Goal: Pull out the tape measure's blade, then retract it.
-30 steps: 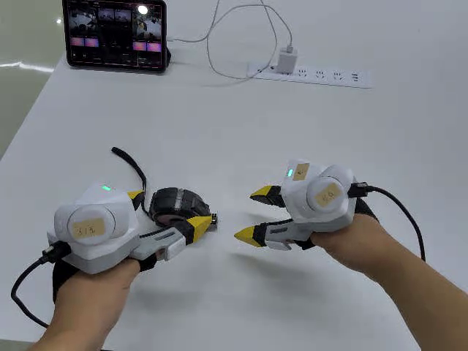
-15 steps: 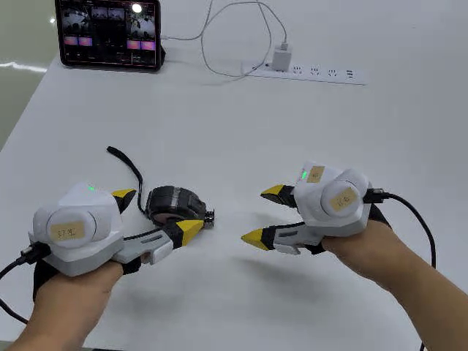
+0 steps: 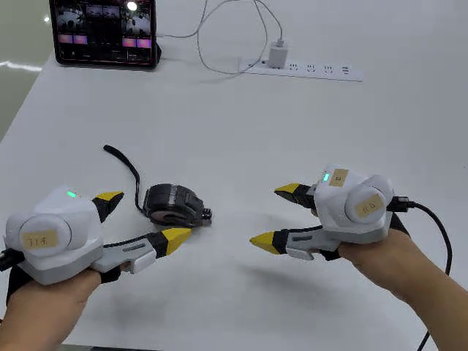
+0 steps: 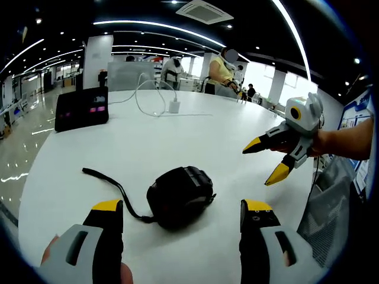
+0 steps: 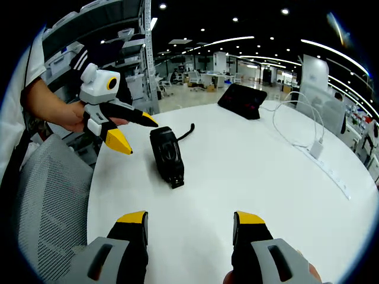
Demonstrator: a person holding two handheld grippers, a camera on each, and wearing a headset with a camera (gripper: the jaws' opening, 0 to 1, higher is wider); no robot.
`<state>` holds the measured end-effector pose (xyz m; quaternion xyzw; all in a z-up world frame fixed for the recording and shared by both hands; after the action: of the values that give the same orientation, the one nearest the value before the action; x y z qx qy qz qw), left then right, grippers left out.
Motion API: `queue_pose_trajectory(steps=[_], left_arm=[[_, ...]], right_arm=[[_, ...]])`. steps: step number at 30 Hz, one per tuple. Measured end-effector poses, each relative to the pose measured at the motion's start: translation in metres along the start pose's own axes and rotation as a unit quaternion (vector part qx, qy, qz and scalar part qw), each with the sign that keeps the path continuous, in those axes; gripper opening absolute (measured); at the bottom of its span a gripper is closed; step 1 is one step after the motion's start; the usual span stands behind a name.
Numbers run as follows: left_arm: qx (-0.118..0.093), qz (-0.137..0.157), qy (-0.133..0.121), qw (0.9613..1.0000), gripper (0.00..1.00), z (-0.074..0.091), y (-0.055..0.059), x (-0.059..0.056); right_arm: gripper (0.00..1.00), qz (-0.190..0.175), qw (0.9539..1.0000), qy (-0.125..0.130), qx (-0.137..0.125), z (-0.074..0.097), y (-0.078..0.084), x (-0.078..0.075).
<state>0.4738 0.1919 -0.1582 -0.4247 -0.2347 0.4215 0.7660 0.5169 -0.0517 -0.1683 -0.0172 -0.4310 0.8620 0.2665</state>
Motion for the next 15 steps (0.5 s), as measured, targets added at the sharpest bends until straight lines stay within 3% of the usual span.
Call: queue_pose_trajectory(steps=[6, 15], left_arm=[[0.001, -0.008, 0.019, 0.9998, 0.8, 0.006, 0.003, -0.001], [0.013, -0.021, 0.027, 0.9993, 0.82, 0.015, 0.008, 0.002]], right_arm=[[0.58, -0.008, 0.9999, 0.005, -0.007, 0.008, 0.002, 0.003], [0.63, -0.004, 0.9999, 0.015, -0.006, 0.02, 0.012, 0.012]])
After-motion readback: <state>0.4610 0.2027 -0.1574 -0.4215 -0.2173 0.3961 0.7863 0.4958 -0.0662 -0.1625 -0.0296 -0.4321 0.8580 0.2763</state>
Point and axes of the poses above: the centre of the closed fingertips' face, and the gripper's own axes: z roughly backward along the fingers, x roughly to its left, y roughly out of its underside, the point moved 7 cm from there along z, roughly backward along the fingers, and after that the axes turned 11 degrees about -z, right-handed, at the moved point
